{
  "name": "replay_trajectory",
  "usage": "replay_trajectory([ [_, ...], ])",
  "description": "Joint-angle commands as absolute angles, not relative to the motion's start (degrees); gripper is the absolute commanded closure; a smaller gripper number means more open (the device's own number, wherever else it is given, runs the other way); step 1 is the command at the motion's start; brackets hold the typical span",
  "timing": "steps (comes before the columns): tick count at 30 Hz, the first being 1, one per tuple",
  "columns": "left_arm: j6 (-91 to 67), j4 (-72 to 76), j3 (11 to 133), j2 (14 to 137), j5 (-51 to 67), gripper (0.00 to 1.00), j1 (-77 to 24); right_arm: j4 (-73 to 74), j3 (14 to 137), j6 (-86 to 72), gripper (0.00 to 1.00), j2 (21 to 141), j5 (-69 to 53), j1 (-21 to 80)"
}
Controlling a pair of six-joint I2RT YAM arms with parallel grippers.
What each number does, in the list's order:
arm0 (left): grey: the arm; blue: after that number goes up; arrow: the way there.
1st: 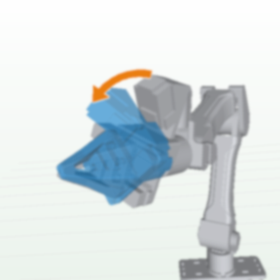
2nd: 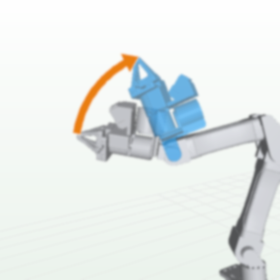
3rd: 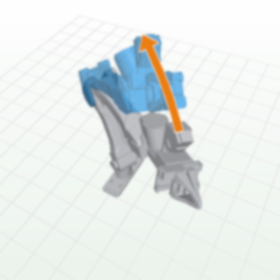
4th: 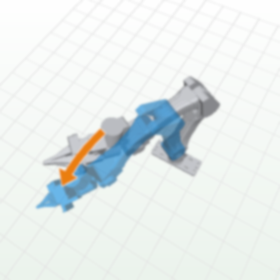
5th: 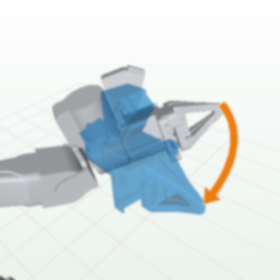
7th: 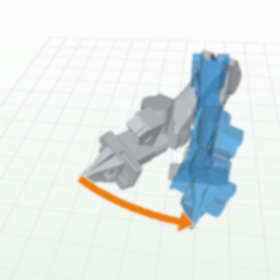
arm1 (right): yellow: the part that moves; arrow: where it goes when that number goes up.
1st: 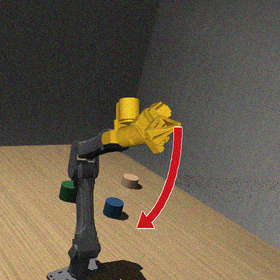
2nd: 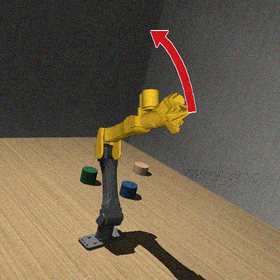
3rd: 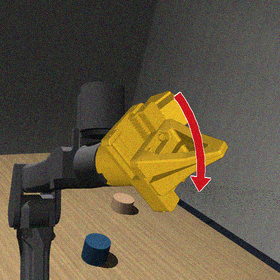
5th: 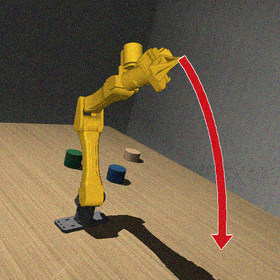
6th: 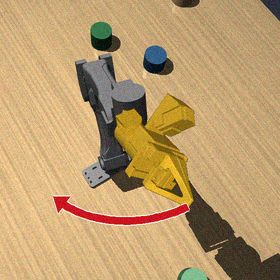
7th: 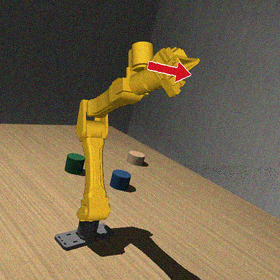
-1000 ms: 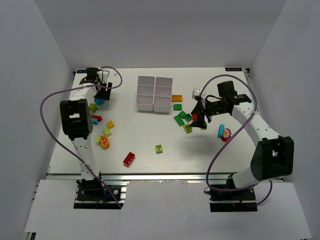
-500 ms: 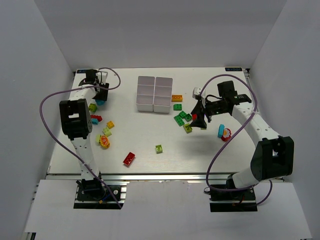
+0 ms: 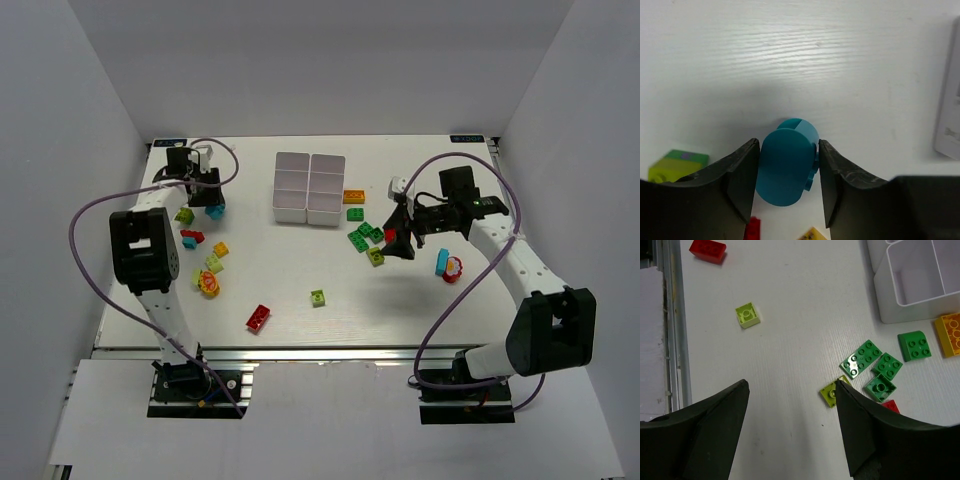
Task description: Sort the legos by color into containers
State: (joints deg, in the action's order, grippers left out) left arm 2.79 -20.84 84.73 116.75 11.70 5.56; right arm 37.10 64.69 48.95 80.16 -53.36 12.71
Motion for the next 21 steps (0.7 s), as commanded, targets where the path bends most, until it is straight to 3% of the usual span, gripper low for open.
replay_trajectory([
  [1,-3.0,-17.1,79.3,106.1,18.4,0.98,5.7,35.1,63.7,47.6,0.25,78.0,-55.5,12.5],
  [11,-7.6,-15.0,68.7,97.7,23.7,1.00,4.8,34.6,63.4,47.2,0.25,77.5,-56.1,12.4],
  [21,-24.1,1.1,62.8,87.6,31.3,1.00,0.9,33.9,62.7,45.8,0.26,76.2,-56.2,12.5],
])
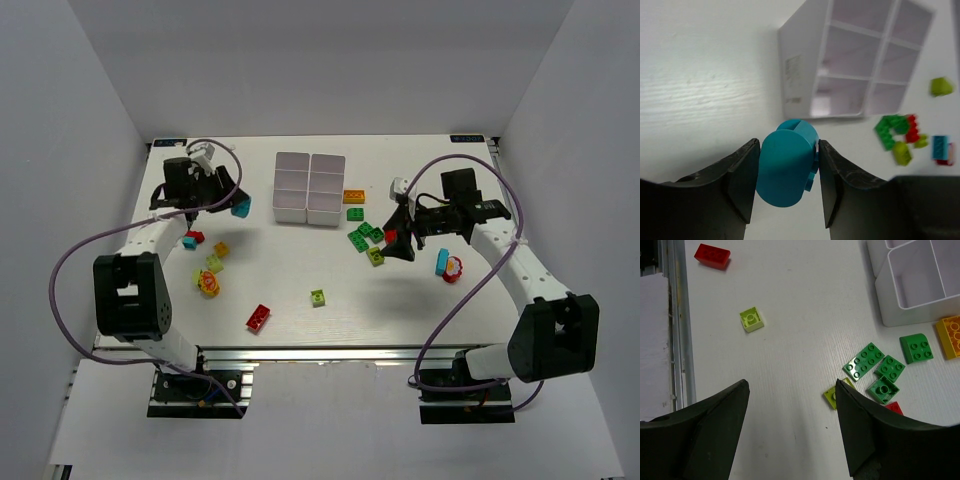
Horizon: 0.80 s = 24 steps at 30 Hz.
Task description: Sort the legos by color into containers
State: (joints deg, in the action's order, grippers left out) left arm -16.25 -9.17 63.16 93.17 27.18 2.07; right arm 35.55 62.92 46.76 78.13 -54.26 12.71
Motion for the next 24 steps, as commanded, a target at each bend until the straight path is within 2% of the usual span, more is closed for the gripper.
replay_trajectory([
  [1,-29.1,3.6,61.7,86.5,30.9,1.00,-1.1,33.7,62.6,45.6,0.26,76.0,-56.2,12.5],
  [6,-37.1,14.3,60.6,87.3,27.3,1.00,-7.4,33.0,61.7,44.4,0.26,74.9,-56.2,12.5],
  [11,-25.0,12.6,70.6,93.7,23.9,1.00,-12.9,33.6,60.8,45.1,0.26,73.7,-55.9,12.4],
  [17,-2.2,4.9,86.6,101.7,23.8,1.00,-13.8,33.5,58.5,46.1,0.26,70.9,-55.0,12.4],
  [24,8.3,7.7,91.4,107.9,30.0,1.00,-14.9,33.4,59.9,46.9,0.25,72.7,-54.2,12.4],
])
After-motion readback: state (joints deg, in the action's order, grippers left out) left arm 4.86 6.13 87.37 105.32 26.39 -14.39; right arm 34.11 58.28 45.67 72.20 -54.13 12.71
